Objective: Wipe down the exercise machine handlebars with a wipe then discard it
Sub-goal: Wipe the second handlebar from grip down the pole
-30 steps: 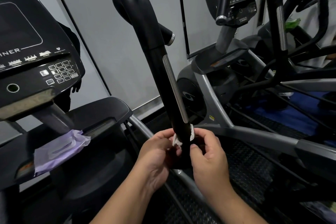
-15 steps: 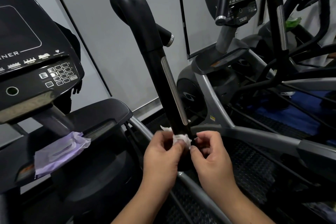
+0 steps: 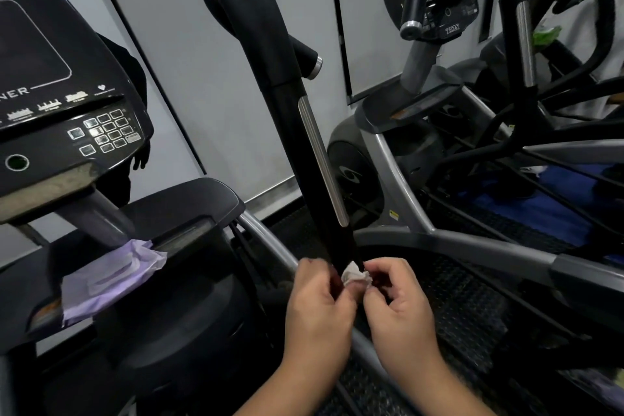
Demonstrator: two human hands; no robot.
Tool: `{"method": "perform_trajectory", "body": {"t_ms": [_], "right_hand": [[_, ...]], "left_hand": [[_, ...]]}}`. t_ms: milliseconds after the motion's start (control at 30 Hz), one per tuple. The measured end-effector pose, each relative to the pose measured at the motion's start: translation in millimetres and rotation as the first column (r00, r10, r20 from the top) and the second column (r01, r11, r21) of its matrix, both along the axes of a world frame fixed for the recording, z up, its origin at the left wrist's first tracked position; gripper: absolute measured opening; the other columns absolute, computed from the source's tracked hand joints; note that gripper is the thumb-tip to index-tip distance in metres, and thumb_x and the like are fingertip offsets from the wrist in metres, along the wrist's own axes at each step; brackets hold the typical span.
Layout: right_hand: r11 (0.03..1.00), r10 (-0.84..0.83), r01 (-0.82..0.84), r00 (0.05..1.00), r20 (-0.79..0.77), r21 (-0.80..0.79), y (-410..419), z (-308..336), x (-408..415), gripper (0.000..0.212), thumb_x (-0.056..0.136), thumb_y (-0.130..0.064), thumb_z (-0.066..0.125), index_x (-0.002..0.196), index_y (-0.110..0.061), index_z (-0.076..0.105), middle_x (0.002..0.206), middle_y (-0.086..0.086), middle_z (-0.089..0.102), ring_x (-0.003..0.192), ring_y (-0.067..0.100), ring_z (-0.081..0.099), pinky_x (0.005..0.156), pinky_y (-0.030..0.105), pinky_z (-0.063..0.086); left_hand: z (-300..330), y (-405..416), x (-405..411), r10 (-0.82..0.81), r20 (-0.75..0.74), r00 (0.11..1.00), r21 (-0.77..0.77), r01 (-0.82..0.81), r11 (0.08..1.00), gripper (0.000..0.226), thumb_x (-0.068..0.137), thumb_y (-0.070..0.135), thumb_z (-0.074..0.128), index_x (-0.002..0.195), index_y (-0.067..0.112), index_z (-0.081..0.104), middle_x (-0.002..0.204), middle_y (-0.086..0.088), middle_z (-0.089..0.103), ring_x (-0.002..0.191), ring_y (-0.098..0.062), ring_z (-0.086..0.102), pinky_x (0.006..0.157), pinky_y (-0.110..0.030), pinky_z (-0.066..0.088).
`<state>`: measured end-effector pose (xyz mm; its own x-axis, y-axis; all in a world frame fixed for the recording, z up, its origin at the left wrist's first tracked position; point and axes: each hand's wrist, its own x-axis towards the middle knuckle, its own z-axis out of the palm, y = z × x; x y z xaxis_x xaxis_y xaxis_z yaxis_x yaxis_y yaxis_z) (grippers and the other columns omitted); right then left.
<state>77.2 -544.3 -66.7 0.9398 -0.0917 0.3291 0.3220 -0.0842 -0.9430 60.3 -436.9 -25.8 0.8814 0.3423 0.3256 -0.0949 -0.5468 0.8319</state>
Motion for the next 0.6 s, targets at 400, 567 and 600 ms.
{"method": "perform_trajectory", "body": {"t_ms": [400, 567, 600], "right_hand": [[0.999, 0.039, -0.037, 0.997, -0.069, 0.034, -4.3, -6.6, -5.0, 0.032, 0.075, -0.013, 0.054, 0.092, -0.038, 0.065, 0.093, -0.008, 0.068, 0.09, 0.012, 0.066, 0.077, 0.029, 0.054], [0.998, 0.06, -0.06, 0.993, -0.105, 0.006, -7.0, -13.7, -6.5, 0.045, 0.088, 0.003, 0.059, 0.095, -0.041, 0.063, 0.095, -0.009, 0.067, 0.089, 0.009, 0.066, 0.074, 0.018, 0.051], [0.997, 0.071, -0.071, 0.992, -0.108, -0.001, -8.0, -14.7, -7.0, 0.046, 0.089, 0.003, 0.059, 0.095, -0.042, 0.063, 0.095, -0.009, 0.067, 0.089, 0.008, 0.065, 0.074, 0.018, 0.051]], "left_hand": [[-22.4, -3.6, 0.8, -0.014, 0.073, 0.997, 0.116, 0.006, 0.993, 0.038, 0.082, 0.026, 0.081, 0.069, 0.025, 0.046, 0.08, 0.009, 0.05, 0.069, -0.012, 0.054, 0.058, -0.02, 0.04], [-42.2, 7.5, -3.7, -0.04, -0.035, 0.999, 0.217, 0.046, 0.975, 0.032, 0.082, 0.028, 0.076, 0.081, 0.032, 0.044, 0.082, 0.01, 0.05, 0.074, -0.008, 0.054, 0.063, -0.026, 0.044], [-45.8, 9.0, -5.4, -0.036, -0.059, 0.998, 0.209, 0.047, 0.977, 0.03, 0.082, 0.031, 0.074, 0.084, 0.033, 0.045, 0.084, 0.011, 0.051, 0.076, -0.006, 0.054, 0.064, -0.027, 0.044]]}}
